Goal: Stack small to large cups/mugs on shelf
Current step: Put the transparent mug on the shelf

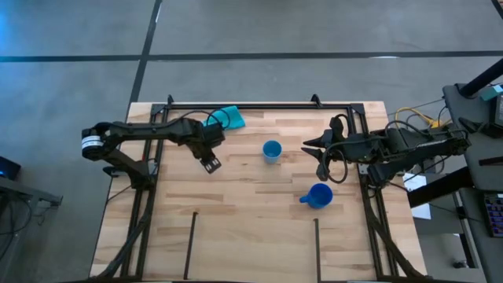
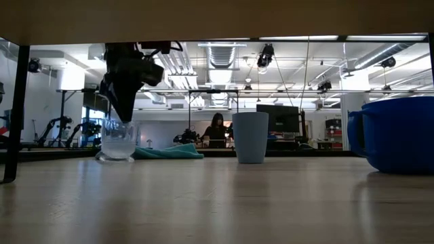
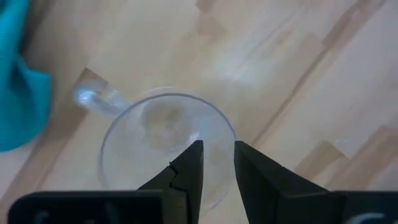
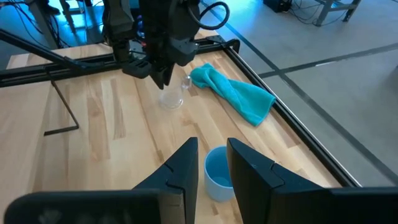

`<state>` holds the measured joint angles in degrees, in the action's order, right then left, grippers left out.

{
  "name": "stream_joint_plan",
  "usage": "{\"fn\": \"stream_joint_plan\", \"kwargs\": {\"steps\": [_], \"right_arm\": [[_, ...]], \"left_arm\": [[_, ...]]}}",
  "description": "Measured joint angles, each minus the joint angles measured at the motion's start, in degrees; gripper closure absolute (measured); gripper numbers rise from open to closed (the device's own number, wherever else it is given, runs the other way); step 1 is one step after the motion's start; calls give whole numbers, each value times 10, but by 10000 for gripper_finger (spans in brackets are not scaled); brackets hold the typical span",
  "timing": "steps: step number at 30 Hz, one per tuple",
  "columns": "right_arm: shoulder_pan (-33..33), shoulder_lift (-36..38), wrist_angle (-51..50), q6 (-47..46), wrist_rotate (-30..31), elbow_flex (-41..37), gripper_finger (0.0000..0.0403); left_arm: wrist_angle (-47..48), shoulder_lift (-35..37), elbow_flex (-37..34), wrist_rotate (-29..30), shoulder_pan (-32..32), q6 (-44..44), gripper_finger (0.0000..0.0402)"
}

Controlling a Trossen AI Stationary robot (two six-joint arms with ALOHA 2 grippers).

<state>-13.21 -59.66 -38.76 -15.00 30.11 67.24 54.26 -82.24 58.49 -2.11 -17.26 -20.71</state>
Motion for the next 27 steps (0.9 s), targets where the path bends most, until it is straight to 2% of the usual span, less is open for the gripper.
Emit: {"fn": "stream_joint_plan", "kwargs": {"steps": [27], "right_arm": [[0,0,0,0,0,0,323]], "left_arm": [[-20,-1,-8,3,0,0,327]]}}
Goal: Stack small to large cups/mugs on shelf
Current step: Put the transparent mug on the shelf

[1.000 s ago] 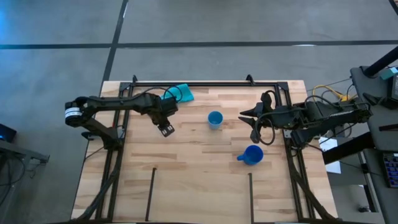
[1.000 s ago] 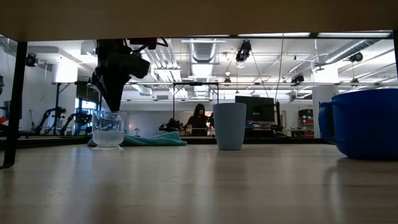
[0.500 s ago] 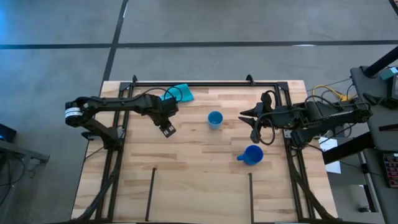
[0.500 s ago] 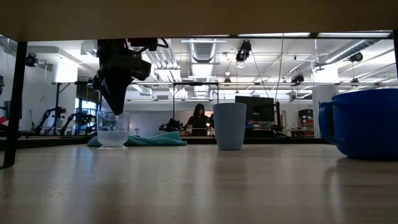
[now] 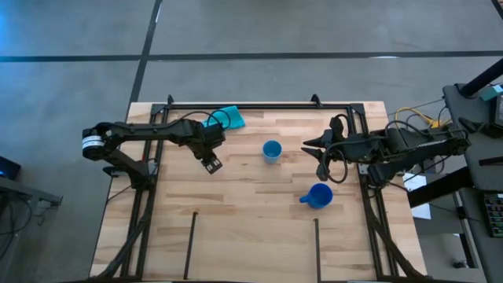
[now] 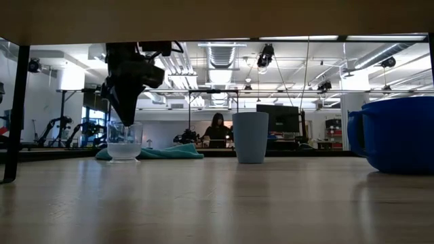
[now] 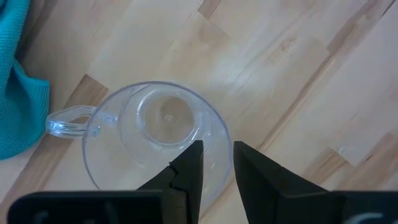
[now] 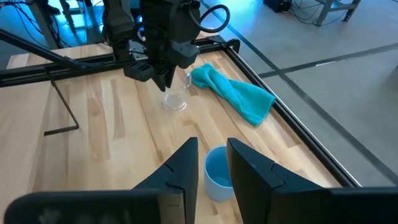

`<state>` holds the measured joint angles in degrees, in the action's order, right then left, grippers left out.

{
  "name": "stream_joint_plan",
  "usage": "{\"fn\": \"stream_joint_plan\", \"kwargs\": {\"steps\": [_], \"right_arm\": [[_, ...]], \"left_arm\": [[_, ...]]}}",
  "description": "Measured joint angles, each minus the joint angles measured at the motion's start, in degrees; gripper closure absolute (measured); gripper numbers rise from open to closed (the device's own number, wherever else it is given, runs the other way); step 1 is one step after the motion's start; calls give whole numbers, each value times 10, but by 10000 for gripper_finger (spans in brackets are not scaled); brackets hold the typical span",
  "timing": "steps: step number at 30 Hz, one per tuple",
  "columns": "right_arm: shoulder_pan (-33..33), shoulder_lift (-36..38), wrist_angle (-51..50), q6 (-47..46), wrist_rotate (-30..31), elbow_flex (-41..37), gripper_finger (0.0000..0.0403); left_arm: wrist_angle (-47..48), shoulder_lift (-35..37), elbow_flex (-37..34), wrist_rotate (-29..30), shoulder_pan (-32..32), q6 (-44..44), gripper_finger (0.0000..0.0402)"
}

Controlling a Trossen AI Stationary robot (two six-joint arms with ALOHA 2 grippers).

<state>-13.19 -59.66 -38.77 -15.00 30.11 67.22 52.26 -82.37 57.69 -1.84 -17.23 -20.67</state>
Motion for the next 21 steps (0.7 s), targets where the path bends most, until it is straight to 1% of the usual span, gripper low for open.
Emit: {"fn": "stream_joint_plan", "kwargs": {"steps": [13,16,19,21], "right_arm": [[0,0,0,0,0,0,323],[0,0,0,0,0,0,323],[0,0,0,0,0,0,323],[0,0,0,0,0,0,323]], "left_arm": [[-3,-34,1,2,0,1,330],[-4,-35,3,2,0,3,351],[-3,-31,3,2,0,2,386],[-3,-27,3,-8,0,2,397]]}}
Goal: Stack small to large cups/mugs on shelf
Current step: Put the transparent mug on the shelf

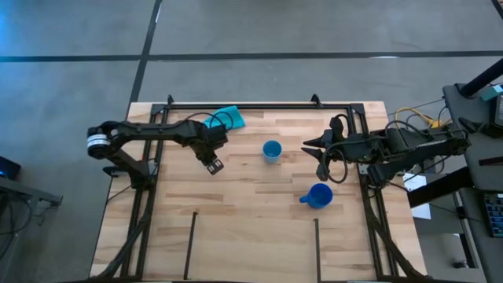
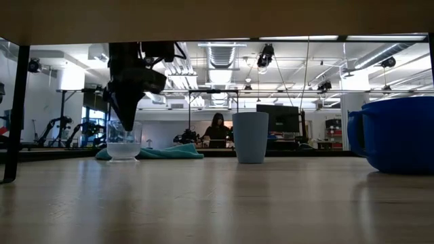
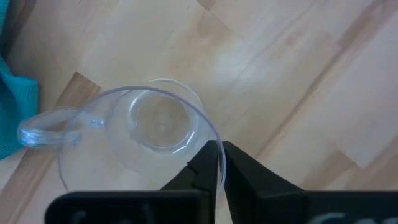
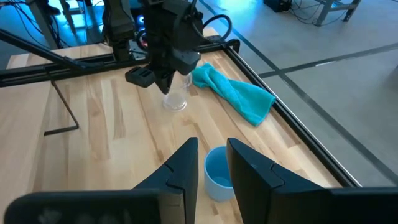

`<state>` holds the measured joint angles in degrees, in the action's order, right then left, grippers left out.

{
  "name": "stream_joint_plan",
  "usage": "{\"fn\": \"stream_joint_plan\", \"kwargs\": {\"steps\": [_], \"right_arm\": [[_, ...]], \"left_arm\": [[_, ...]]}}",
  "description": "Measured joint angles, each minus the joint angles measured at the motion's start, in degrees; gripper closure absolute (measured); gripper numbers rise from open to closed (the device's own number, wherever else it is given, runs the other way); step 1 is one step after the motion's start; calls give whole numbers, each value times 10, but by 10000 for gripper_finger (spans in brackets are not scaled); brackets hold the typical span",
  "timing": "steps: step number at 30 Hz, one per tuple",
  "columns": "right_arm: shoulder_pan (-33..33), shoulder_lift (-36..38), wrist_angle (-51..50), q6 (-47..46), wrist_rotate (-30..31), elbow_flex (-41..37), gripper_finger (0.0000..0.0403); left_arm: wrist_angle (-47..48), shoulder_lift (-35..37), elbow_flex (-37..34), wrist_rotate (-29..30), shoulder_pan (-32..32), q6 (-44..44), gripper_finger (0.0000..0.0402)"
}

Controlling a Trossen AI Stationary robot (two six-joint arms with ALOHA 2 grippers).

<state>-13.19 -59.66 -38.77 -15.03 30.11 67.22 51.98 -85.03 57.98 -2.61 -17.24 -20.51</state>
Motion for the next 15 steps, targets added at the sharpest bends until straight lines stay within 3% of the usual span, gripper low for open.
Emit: {"fn": "stream_joint_plan", "kwargs": {"steps": [7,15], "right_arm": [[0,0,0,0,0,0,323],[0,0,-3,0,0,0,323]], "left_arm": [[44,29,24,-17,10,13,401],[125,87,98,-19,65,29,401]]}}
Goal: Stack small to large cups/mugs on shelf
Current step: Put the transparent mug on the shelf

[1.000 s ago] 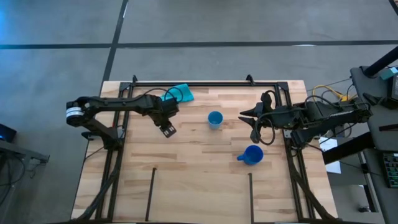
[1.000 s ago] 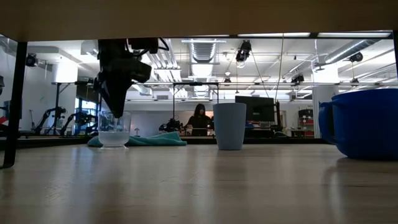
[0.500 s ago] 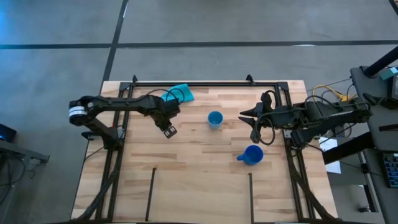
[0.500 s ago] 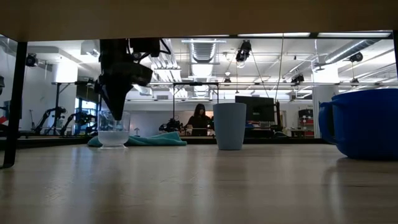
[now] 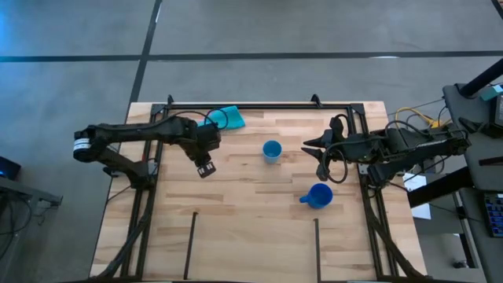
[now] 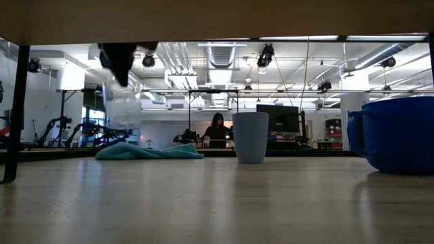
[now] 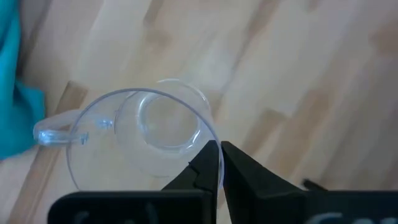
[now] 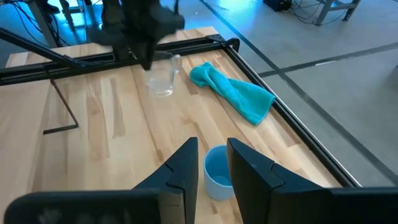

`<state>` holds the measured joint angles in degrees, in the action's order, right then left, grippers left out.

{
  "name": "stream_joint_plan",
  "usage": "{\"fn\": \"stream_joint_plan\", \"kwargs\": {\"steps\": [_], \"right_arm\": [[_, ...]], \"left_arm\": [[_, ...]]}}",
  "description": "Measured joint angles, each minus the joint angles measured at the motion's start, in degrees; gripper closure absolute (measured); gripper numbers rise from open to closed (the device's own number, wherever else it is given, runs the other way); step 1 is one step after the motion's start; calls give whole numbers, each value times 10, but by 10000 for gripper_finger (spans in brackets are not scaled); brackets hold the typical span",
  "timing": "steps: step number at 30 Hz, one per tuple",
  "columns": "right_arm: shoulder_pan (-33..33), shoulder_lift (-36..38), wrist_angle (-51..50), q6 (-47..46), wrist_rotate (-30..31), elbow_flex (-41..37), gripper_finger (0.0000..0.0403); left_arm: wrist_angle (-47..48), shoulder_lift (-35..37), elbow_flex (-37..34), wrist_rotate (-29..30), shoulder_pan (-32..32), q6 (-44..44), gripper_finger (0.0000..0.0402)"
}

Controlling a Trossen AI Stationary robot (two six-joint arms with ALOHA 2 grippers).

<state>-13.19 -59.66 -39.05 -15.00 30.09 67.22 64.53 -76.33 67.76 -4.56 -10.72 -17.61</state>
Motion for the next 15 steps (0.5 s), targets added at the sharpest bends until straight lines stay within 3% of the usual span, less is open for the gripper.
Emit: {"fn": "stream_joint_plan", "kwargs": {"steps": [10,15], "right_arm": [[0,0,-2,0,0,0,323],[0,0,-2,1,0,0,323]], "left_arm": [[3,41,133,0,128,-2,401],[6,29,187,1,199,-50,401]]}}
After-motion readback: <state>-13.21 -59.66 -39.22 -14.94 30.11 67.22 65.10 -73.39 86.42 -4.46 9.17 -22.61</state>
